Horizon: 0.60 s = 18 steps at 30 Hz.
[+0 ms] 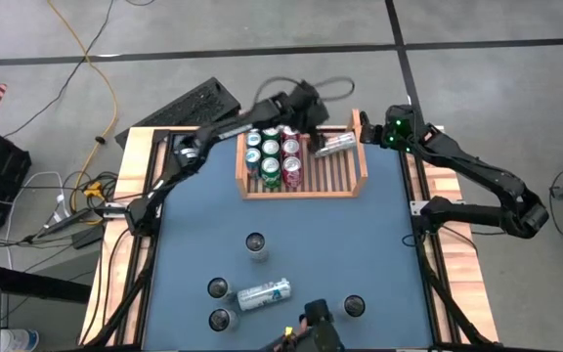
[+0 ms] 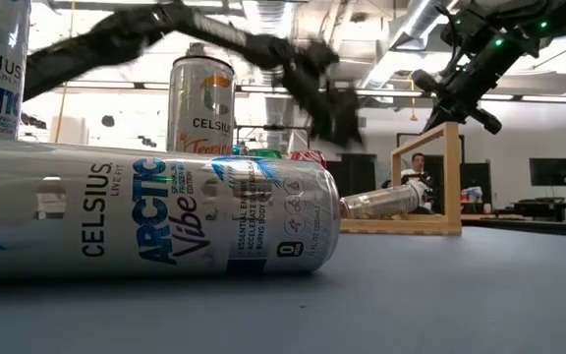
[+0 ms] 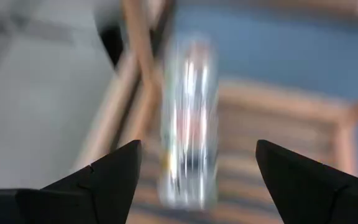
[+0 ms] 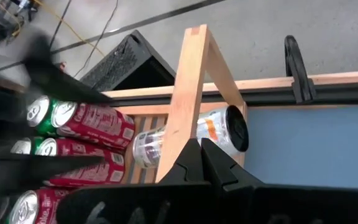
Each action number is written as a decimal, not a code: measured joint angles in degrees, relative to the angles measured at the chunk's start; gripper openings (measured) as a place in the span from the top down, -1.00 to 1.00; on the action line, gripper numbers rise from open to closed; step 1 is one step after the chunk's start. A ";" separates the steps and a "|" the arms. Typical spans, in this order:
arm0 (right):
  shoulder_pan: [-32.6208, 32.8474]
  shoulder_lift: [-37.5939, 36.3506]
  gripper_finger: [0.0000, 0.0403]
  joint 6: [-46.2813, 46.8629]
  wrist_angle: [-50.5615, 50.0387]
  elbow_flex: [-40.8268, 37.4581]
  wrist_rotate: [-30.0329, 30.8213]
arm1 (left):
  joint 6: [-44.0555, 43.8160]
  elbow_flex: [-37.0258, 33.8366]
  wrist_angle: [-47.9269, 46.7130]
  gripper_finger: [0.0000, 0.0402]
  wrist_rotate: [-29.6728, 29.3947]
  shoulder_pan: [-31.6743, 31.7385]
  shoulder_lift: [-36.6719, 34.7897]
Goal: Place canned beverage on shelf
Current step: Put the light yellow soda can on the shelf
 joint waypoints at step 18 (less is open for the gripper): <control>-2.27 13.84 1.00 1.11 -1.63 0.00 3.20 | -0.31 0.29 1.72 -0.46 -1.40 -0.89 5.65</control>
